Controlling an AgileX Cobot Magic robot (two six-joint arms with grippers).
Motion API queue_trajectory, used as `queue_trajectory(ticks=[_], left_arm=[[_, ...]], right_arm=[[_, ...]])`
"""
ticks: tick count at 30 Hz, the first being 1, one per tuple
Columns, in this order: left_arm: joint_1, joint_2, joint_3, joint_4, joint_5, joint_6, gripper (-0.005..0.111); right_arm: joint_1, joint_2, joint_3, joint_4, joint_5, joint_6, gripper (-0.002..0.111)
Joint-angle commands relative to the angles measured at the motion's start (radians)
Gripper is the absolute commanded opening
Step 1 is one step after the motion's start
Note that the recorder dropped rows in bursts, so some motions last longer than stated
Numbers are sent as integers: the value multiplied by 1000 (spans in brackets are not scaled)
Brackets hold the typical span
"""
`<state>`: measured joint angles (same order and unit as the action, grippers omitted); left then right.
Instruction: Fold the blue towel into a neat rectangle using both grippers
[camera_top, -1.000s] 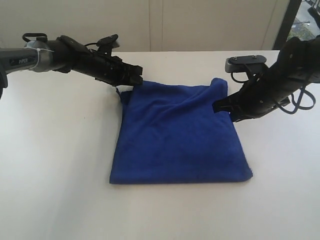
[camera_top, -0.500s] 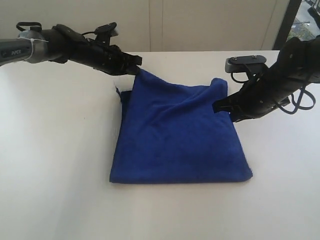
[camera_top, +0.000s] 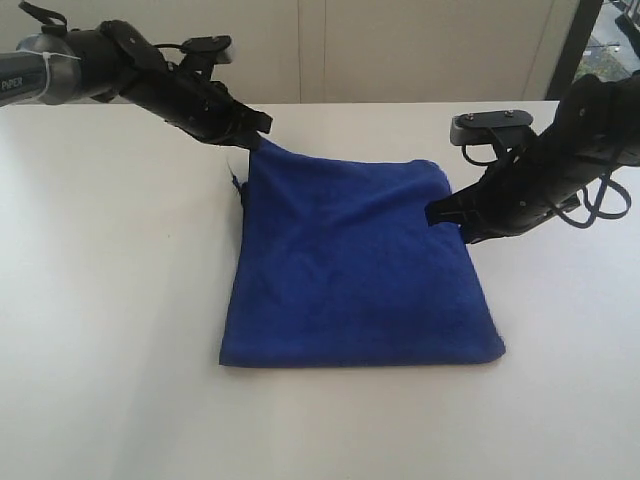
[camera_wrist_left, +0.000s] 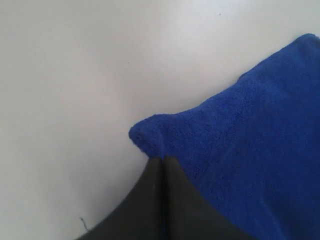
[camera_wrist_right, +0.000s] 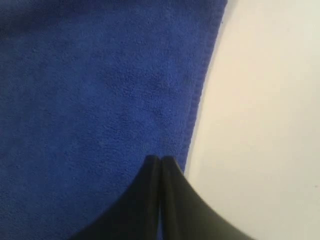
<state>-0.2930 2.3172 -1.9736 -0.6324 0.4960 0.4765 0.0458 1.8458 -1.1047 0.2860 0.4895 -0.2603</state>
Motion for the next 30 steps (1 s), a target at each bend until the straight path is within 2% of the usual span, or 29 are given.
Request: queue_trajectory(ticks=[1,6,8,10,15,18,24,30], left_arm=[[1,-9,-4,11,5,-10,0],[1,21,-4,13,5,-13,0],[1,29,-4,13,5,-26,4],[1,39,-4,13,5,-32,13],[1,49,-4,24,0,-32,42],[1,49,-4,40,-6,-32,52],[4,37,-4,86,-10,-28,54],[21,-27,-4,153,45,-28,54]], right_arm=[[-7,1,-3,-9,-8,3,0],[-7,1,-3,-9,-8,3,0],[-7,1,-3,-9,-8,3,0],[-7,1,-3,-9,-8,3,0],[-7,1,-3,-9,-6,3,0],[-7,1,-3,-9,-6,3,0],[-7,1,-3,-9,-3,3,0],[-7,-23,-64,-9,30,3,0]])
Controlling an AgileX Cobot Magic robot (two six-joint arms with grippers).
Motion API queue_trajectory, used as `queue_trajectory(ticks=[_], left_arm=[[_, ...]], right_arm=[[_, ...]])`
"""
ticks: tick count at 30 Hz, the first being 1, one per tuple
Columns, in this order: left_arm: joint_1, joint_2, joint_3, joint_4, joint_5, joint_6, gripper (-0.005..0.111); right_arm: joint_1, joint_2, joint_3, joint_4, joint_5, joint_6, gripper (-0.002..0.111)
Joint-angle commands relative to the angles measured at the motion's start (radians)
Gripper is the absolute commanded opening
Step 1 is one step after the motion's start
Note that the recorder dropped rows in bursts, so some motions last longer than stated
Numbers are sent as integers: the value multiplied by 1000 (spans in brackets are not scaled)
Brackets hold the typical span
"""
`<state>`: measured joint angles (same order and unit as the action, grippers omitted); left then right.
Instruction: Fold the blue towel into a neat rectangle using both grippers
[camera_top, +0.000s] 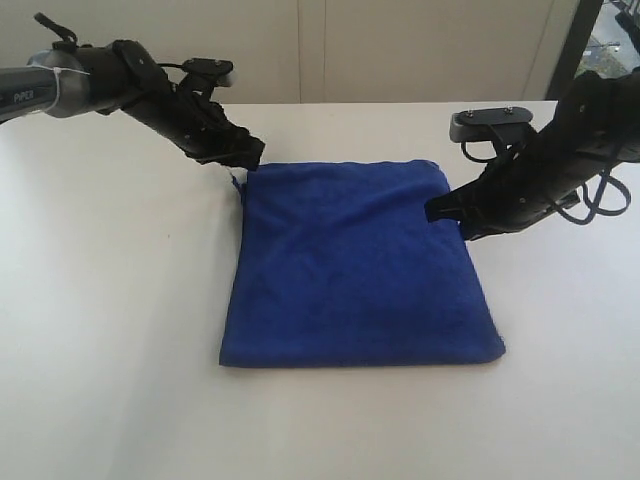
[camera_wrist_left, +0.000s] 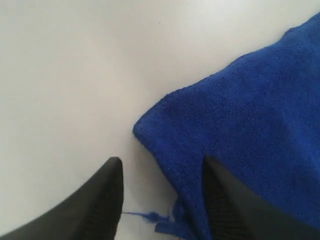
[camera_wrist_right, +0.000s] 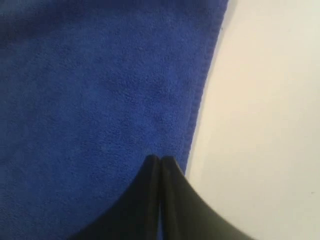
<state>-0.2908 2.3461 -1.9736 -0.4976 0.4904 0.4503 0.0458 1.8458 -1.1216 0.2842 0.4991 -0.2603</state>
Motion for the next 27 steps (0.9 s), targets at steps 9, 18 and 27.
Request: queue_trajectory(ticks=[9,18,27], left_arm=[[23,-88,-4,-106,115,30,10],[15,-2,-4,-261,-1,138,0],[15,85,-4,-425,-63,282,0]], right_arm=[[-7,12,-137,-1,68,11,0],[-7,146,-191,42,31,11,0],[-7,244,-197,59,2,-5,0]])
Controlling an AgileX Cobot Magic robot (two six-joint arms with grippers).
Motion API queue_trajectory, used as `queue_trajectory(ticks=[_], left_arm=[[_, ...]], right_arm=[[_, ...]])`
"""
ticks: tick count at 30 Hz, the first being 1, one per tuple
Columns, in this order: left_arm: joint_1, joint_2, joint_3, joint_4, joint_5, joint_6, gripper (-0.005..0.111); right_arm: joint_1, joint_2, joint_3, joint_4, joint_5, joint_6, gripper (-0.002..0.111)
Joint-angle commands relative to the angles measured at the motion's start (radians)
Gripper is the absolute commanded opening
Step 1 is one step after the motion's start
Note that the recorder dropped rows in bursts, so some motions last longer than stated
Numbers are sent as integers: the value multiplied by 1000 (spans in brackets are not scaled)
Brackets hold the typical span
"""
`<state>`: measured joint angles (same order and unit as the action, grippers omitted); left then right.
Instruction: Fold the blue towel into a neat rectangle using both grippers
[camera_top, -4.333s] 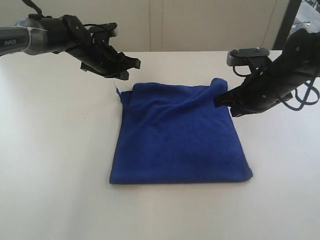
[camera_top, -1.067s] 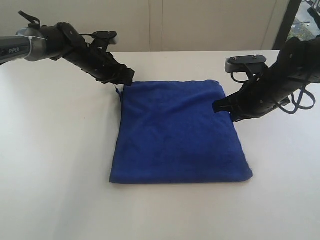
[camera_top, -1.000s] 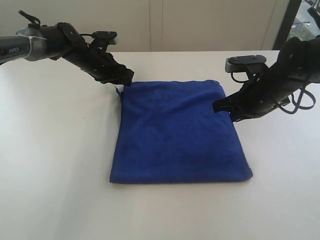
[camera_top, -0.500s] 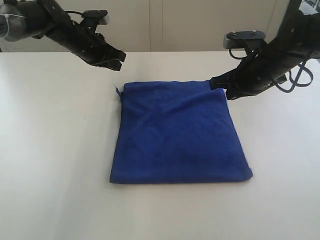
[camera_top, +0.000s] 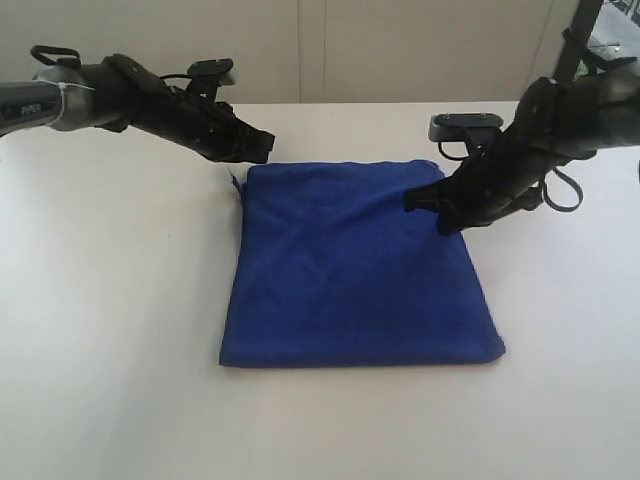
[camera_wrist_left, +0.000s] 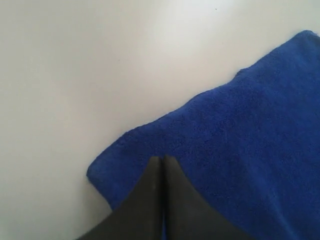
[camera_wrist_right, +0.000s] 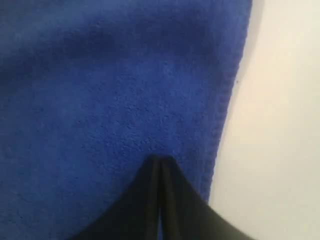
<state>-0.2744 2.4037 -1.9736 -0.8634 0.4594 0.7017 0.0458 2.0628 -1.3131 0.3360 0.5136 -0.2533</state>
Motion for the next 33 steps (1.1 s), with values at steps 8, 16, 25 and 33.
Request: queue_trajectory(ticks=[8,16,25,33], left_arm=[[-2,96,-4,-56,-77,35,0],[-2,98,-4,-51,-72,35,0],[7,98,-4,-47,-63,35,0],[7,98,-4,-41,-63,35,0]], right_arm=[[-7,44,-5,-1,44,-12,0],[-7,102,-5,-114,133,50,0],[-7,95,-5,-232,184,147,0],[-7,92,-5,-254,199,153,0]])
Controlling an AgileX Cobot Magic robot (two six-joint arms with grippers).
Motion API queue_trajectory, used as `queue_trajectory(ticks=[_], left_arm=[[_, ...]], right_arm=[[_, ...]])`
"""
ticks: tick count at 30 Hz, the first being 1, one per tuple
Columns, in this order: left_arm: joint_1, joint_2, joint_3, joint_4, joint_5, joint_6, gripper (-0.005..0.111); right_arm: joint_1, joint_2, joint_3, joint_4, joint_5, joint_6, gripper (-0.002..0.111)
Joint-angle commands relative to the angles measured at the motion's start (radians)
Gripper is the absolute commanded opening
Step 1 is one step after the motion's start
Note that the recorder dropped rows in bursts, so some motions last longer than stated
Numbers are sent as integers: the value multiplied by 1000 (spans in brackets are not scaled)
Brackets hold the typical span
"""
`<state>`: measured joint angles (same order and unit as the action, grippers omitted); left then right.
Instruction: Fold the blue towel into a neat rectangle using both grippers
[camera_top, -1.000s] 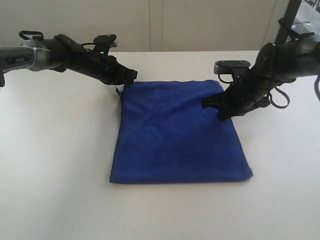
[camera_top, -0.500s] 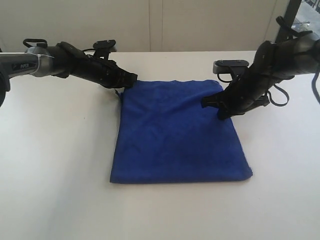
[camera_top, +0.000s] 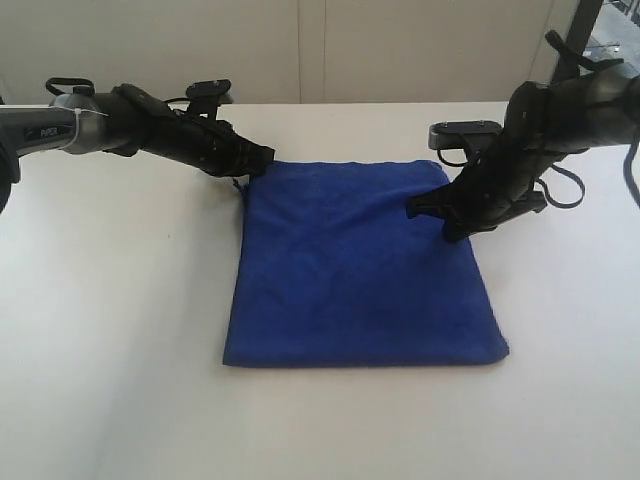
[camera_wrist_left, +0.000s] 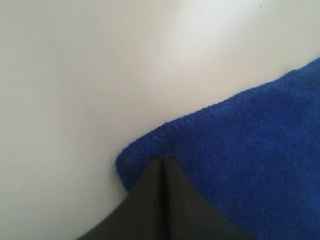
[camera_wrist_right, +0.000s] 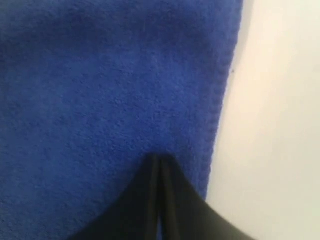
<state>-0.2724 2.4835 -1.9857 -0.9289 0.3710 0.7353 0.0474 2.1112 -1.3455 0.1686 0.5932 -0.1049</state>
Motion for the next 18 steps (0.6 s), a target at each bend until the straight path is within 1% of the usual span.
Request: queue_trajectory(ticks=[1,7,10,12,16,18], left_arm=[[5,18,8,24,26,1,0],[5,18,8,24,26,1,0],[5,18,8,24,26,1,0],[5,18,8,23,29,1,0],[5,18,8,23,32,1,0],[5,18,8,23,32,1,0]], right_arm=[[-8,44,27,-86,116,5,0],[-8,35,15,-86,85,1,0],[-8,-10,-5,-81,85,1,0],[-8,-47,-14,-55,74,-7,0],[11,-76,-20,88,52,-134,0],[29,-62,-20,118,53,-168,0]])
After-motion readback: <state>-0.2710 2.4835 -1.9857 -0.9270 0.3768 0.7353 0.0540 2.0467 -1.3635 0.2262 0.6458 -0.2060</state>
